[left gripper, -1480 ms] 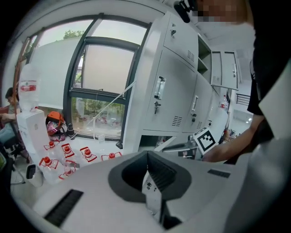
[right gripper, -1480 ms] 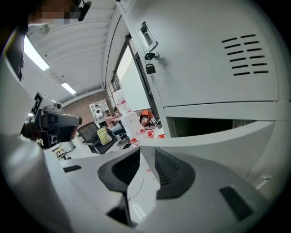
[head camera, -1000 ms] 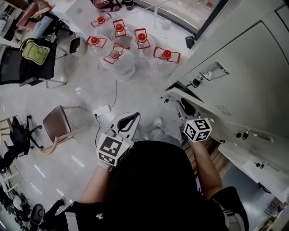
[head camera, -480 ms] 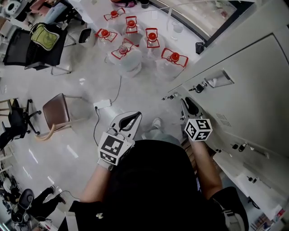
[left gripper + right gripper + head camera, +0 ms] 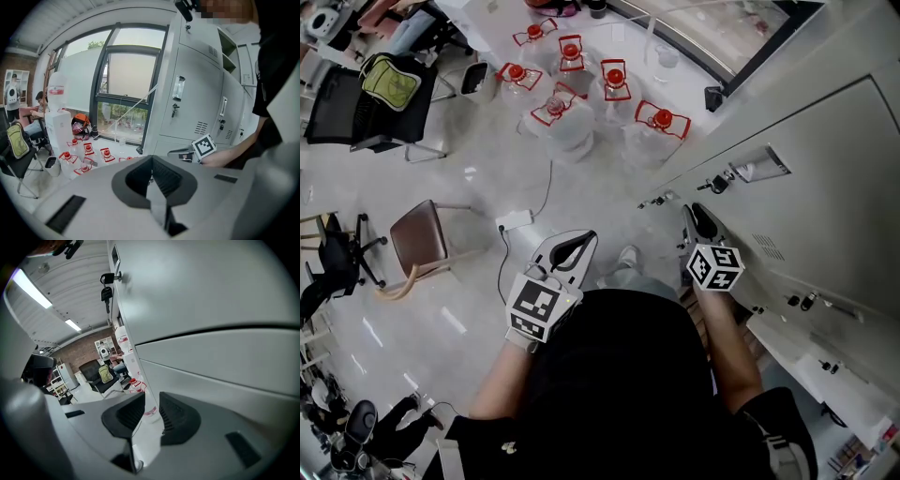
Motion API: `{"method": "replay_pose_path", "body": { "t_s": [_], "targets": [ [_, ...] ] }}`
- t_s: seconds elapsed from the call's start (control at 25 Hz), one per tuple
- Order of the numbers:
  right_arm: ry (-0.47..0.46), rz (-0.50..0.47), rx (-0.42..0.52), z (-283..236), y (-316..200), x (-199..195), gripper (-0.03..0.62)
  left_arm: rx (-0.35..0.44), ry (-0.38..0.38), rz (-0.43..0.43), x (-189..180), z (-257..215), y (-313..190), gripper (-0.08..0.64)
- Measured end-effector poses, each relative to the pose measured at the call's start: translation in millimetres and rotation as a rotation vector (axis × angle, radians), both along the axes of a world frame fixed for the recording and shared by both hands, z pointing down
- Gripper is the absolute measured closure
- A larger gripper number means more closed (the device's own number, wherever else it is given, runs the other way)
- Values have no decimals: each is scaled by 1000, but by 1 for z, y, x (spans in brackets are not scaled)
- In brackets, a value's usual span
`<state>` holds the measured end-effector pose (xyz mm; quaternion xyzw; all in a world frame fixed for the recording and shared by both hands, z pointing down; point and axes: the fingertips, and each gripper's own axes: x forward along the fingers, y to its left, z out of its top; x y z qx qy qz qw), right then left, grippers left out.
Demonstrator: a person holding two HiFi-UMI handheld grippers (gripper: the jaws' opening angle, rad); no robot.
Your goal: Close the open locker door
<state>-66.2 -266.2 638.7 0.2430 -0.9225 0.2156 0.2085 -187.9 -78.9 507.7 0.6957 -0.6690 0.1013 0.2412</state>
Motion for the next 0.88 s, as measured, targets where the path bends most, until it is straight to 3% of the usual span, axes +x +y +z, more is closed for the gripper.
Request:
{"method": "replay_pose_path", "body": {
  "t_s": [0.4, 0.64, 0.88],
  "targets": [
    [-16, 52, 28, -28, 19, -8, 485, 37, 18, 117, -13, -7, -11, 538],
    [-21, 108, 58, -50, 41, -3, 485, 70, 33, 243, -12, -14, -22, 538],
    [-33, 223, 91, -76, 61, 12, 491, 93, 51, 388, -2, -21, -28, 538]
  ]
}}
